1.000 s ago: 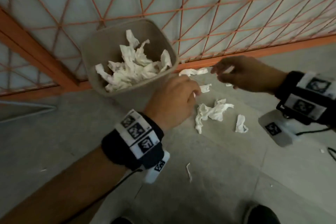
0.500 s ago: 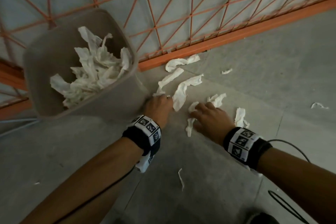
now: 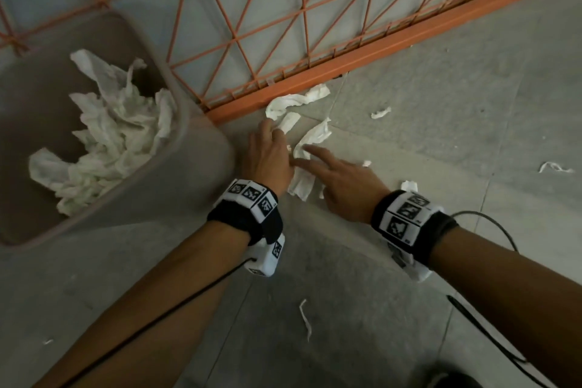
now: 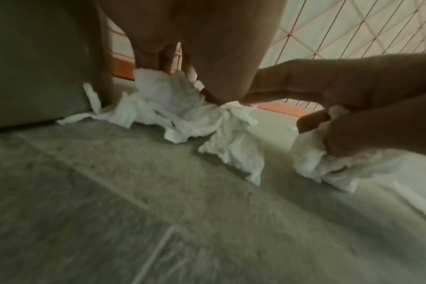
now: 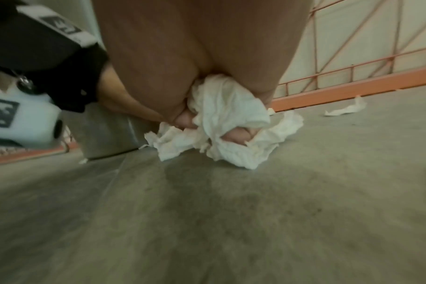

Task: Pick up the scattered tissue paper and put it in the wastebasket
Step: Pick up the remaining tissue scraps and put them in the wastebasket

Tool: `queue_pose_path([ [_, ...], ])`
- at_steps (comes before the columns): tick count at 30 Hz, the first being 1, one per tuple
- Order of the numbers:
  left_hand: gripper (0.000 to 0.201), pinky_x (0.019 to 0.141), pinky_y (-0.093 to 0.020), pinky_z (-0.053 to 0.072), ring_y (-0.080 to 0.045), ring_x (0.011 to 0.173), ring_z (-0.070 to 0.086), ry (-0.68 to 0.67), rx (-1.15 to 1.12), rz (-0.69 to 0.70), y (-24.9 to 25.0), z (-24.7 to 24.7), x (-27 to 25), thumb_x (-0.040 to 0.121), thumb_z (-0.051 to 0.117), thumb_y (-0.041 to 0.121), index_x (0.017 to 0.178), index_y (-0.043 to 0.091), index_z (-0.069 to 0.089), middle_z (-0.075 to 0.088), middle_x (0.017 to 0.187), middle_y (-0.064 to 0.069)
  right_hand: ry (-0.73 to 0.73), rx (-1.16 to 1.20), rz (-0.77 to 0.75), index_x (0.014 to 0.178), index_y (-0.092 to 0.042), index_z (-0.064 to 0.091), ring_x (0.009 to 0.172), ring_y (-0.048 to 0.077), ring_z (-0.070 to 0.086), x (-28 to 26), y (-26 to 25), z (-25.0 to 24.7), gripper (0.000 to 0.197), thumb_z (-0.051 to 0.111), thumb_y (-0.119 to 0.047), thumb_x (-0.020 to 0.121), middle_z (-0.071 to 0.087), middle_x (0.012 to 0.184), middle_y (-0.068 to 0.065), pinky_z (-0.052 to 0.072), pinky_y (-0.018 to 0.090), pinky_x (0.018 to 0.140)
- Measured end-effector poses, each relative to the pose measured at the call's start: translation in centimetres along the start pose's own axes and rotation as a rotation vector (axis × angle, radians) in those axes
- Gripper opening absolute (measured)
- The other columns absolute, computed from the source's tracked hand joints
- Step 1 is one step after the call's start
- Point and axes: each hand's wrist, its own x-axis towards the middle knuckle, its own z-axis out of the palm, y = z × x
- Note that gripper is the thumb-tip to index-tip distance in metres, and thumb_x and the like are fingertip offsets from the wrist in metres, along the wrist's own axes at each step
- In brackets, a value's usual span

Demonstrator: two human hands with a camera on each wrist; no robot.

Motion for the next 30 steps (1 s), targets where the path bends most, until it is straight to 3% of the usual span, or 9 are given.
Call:
queue_pose_path([
  [2,0.024,0.083,-0.043,0.051,-0.030,0.109,0.056,-0.055,-0.012,-0.014,0.3,0.0,0.0,0.086,0.061,0.015,0.109,0.011,0.057,0.053,0.127,-0.010,-0.068,-0.091,-0.006,0.149,-0.038,0.017,0.117,0.032,0.058,1.0,0.1,0.2,0.074,0.048,-0.017,0.085,0.022,0.158,0.000,0.049,0.036,0.071],
  [5,0.025,0.080,-0.042,0.051,-0.029,0.102,0.060,-0.011,-0.143,-0.008,0.8,-0.6,-0.1,0.084,0.062,0.009,0.108,0.017,0.058,0.062,0.112,-0.008,-0.007,-0.056,0.008,0.133,-0.024,0.049,0.102,0.035,0.061,1.1,0.6,0.7,0.049,0.049,-0.018,0.085,0.048,0.134,0.008,0.051,0.041,0.073],
  [8,0.050,0.087,-0.043,0.051,-0.029,0.108,0.057,0.102,-0.287,0.055,1.9,-1.2,0.8,0.078,0.066,0.001,0.120,0.024,0.055,0.054,0.123,-0.007,0.087,0.029,0.020,0.096,-0.009,0.065,0.085,0.035,0.062,-0.3,0.6,1.4,0.040,0.033,-0.031,0.084,0.056,0.100,0.011,0.052,0.042,0.062],
  [11,0.066,0.081,-0.039,0.050,-0.031,0.108,0.057,0.145,-0.232,0.085,2.8,-1.6,3.3,0.073,0.070,0.000,0.129,0.029,0.050,0.042,0.135,-0.006,0.079,0.031,0.094,0.074,-0.008,0.066,0.083,0.031,0.063,-2.3,0.3,2.2,0.050,0.041,-0.050,0.084,0.060,0.087,0.009,0.048,0.036,0.059],
  [13,0.068,0.082,-0.045,0.053,-0.036,0.110,0.057,0.095,-0.187,0.057,2.7,-1.5,4.8,0.074,0.070,0.003,0.131,0.030,0.046,0.035,0.144,-0.005,0.009,0.038,0.161,0.080,-0.010,0.066,0.093,0.028,0.060,-2.9,0.4,2.2,0.046,0.048,-0.051,0.086,0.062,0.092,0.008,0.047,0.036,0.065],
  [17,0.045,0.087,-0.046,0.051,-0.038,0.109,0.058,0.037,-0.151,-0.005,2.3,-0.7,5.8,0.081,0.063,0.006,0.123,0.019,0.057,0.047,0.136,-0.011,0.118,0.354,0.220,0.080,-0.011,0.053,0.087,0.036,0.058,-4.0,0.3,1.4,0.002,0.053,-0.011,0.082,0.062,0.086,0.011,0.042,0.038,0.068],
  [24,0.017,0.074,-0.040,0.046,-0.037,0.090,0.061,0.111,-0.276,0.093,5.4,-0.9,5.2,0.085,0.051,0.012,0.087,0.005,0.066,0.066,0.094,-0.018,0.439,0.493,0.322,0.097,-0.021,0.061,0.093,0.015,0.050,-10.7,1.5,0.1,0.043,0.048,0.011,0.071,0.047,0.110,-0.002,0.042,0.023,0.081],
  [27,0.024,0.063,-0.036,0.044,-0.034,0.076,0.058,0.130,-0.352,0.201,9.3,-1.6,5.0,0.086,0.049,0.026,0.076,0.007,0.060,0.061,0.078,-0.011,0.442,0.485,0.449,0.115,-0.024,0.055,0.084,0.018,0.059,-12.7,2.1,0.7,0.037,0.051,-0.005,0.084,0.046,0.123,0.000,0.044,0.025,0.071],
  [30,0.020,0.067,-0.034,0.046,-0.031,0.084,0.063,0.054,-0.340,0.288,12.3,-1.6,5.6,0.091,0.052,0.027,0.101,0.011,0.058,0.068,0.095,-0.012,0.261,0.398,0.573,0.134,-0.031,0.039,0.085,0.024,0.064,-12.9,2.8,1.9,0.045,0.053,-0.039,0.092,0.037,0.133,0.001,0.049,0.028,0.071],
])
